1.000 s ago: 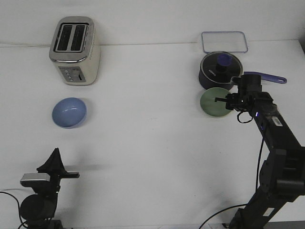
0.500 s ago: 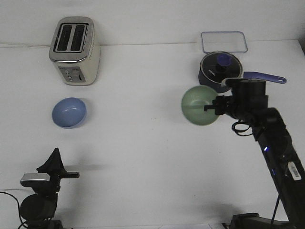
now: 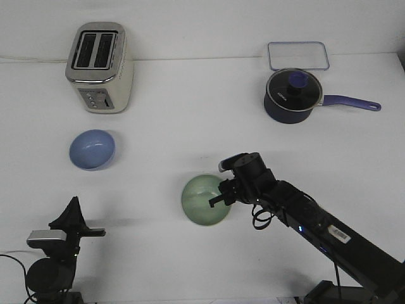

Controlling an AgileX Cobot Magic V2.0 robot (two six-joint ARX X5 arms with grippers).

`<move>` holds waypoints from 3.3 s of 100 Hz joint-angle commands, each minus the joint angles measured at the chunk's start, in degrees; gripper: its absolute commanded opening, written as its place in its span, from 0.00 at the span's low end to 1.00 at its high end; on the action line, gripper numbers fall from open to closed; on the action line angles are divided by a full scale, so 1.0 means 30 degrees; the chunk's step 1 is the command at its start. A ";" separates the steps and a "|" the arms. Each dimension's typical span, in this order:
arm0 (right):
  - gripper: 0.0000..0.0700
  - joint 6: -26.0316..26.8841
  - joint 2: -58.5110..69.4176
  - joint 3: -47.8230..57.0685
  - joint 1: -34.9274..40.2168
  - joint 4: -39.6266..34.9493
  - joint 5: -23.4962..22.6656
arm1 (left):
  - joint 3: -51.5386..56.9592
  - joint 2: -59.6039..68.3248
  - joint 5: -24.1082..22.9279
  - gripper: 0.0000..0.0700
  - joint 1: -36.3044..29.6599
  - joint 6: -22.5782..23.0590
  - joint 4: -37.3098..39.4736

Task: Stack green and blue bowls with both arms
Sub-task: 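Lift the green bowl with the right gripper and lower it at table center, then open the right gripper and withdraw it from the green bowl, then reach the left gripper to the light blue bowl rim and grasp it, then lift the blue bowl with the left gripper and lower it into the green bowl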

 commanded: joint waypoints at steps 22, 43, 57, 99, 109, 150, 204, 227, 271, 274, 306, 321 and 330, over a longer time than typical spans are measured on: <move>0.00 0.0248 0.2623 0.0175 0.0313 0.0896 0.1093 | -0.0364 -0.0015 0.0044 0.02 -0.0007 -0.0087 0.0182; 0.20 -0.0080 0.2900 0.0182 0.0313 0.1144 0.0743 | -0.0364 -0.0015 0.0036 0.02 -0.0007 -0.0087 0.0219; 0.49 -0.0160 0.2390 0.0197 0.0117 0.1129 0.0408 | -0.0364 -0.0015 0.0036 0.02 -0.0007 -0.0634 0.0226; 0.49 -0.3417 -0.5129 0.0291 -0.4116 0.0852 0.0474 | 0.2805 0.1166 -0.1005 0.02 0.0007 -0.6623 -0.1501; 0.49 -0.3424 -0.7380 -0.1457 -0.5122 0.2397 0.0474 | 0.5450 0.3738 -0.2113 0.02 0.0029 -0.6659 -0.3184; 0.48 -0.2521 -1.3828 -0.9377 -0.6237 0.5625 0.0495 | 1.8178 2.0961 -0.0262 0.22 0.1574 -0.4364 -0.9187; 0.48 -0.2557 -1.3952 -0.9566 -0.6237 0.5581 0.0488 | 2.2993 3.0381 0.0933 0.84 0.3854 -0.2601 -1.2036; 0.48 -0.2557 -1.3945 -0.9566 -0.6237 0.5574 0.0488 | 2.2993 3.2181 0.2747 0.84 0.4277 -0.2448 -1.0717; 0.48 -0.2623 -1.3937 -0.9566 -0.6237 0.5566 0.0488 | 2.3081 3.2946 0.3738 0.02 0.4167 -0.2455 -0.9930; 0.48 -0.2616 -1.3937 -0.9566 -0.6237 0.5566 0.0481 | 2.3139 3.2749 0.3752 0.02 0.4167 -0.2455 -0.9967; 0.48 -0.2616 -1.3930 -0.9566 -0.6237 0.5581 0.0488 | 2.3919 2.8217 0.8240 0.02 0.3249 -0.2426 -1.1234; 0.48 -0.2608 -1.3930 -0.9566 -0.6237 0.5566 0.0481 | 2.3911 2.5930 0.8604 0.02 0.1188 -0.2361 -1.2116; 0.48 -0.2608 -1.3930 -0.9566 -0.6237 0.5566 0.0481 | 2.3911 2.5514 0.8619 0.02 -0.1005 -0.2382 -1.2684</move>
